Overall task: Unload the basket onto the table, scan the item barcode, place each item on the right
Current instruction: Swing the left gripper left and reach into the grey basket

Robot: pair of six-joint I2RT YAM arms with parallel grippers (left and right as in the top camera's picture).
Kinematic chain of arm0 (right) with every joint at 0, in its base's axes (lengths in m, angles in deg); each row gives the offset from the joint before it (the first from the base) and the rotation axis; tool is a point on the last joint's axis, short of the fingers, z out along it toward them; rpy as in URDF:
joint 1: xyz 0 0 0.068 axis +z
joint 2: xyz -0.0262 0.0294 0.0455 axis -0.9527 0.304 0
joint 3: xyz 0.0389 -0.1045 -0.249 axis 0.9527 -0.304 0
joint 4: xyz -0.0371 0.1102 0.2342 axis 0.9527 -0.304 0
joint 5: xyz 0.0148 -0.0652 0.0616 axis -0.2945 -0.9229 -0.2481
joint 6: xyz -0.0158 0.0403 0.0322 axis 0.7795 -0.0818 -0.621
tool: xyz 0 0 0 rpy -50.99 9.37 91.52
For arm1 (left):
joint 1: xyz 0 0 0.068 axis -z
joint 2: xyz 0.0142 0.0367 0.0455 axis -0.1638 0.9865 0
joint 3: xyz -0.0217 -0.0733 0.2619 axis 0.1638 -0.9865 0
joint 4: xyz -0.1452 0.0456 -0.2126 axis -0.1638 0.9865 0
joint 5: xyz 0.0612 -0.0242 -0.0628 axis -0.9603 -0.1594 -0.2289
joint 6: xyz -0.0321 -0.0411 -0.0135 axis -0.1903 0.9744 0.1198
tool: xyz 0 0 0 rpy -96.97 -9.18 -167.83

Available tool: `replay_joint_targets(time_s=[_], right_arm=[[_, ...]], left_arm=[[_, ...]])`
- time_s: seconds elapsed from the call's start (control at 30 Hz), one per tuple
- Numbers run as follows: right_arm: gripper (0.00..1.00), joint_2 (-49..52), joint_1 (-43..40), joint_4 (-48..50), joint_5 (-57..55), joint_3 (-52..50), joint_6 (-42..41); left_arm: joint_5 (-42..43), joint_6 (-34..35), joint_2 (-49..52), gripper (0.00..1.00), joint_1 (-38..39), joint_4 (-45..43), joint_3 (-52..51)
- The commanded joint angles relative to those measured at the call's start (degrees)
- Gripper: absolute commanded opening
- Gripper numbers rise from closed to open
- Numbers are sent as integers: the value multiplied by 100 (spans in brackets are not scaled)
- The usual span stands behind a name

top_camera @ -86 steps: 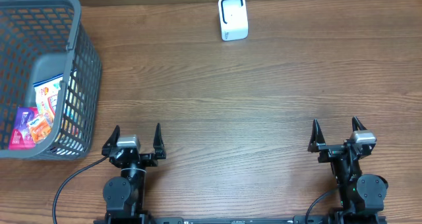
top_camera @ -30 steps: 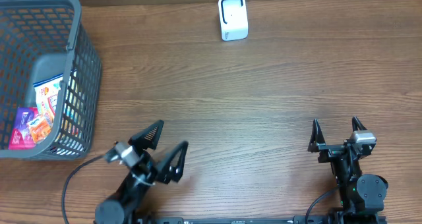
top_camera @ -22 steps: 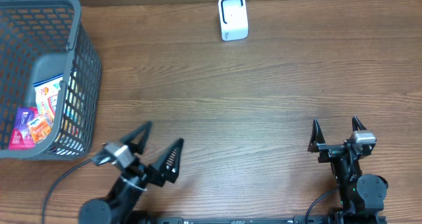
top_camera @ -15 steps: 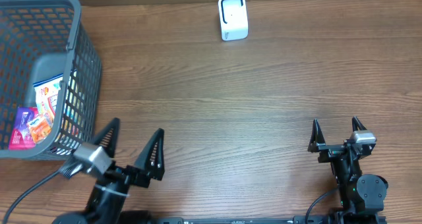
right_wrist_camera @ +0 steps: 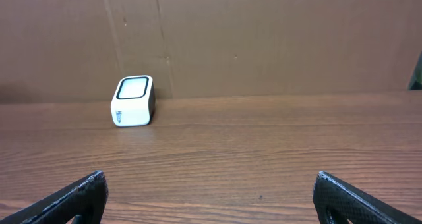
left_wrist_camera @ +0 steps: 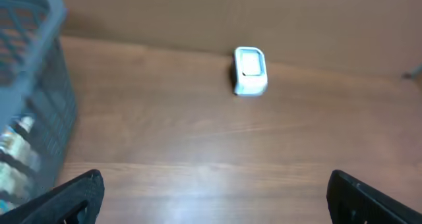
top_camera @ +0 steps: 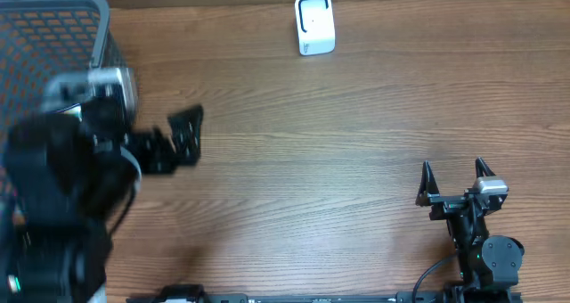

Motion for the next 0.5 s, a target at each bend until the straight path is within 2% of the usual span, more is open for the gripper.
replay_joint_targets(time_s=[0.0,0.03,0.13,0.17,0.27,0.47], right_arm=[[100,-46,-9,35,28,-59,-22],[100,-46,-9,33,28,-59,-22],[100,-46,-9,35,28,-59,-22],[100,-46,-9,33,28,-59,-22],[100,-46,-9,35,28,-59,-22],[100,-46,-9,35,28,-59,-22]], left_arm=[[-1150,345,691,100,-116,278,1196],[-1290,566,1156,100,-428,647,1812],[-1001,772,1908,100,-1211,1274,2826],[-817,863,2332,100,-1711,1545,3386],[-782,1021,3010,100,-2570,1858,4293],[-789,1119,3593,100,-3501,1845,4540]])
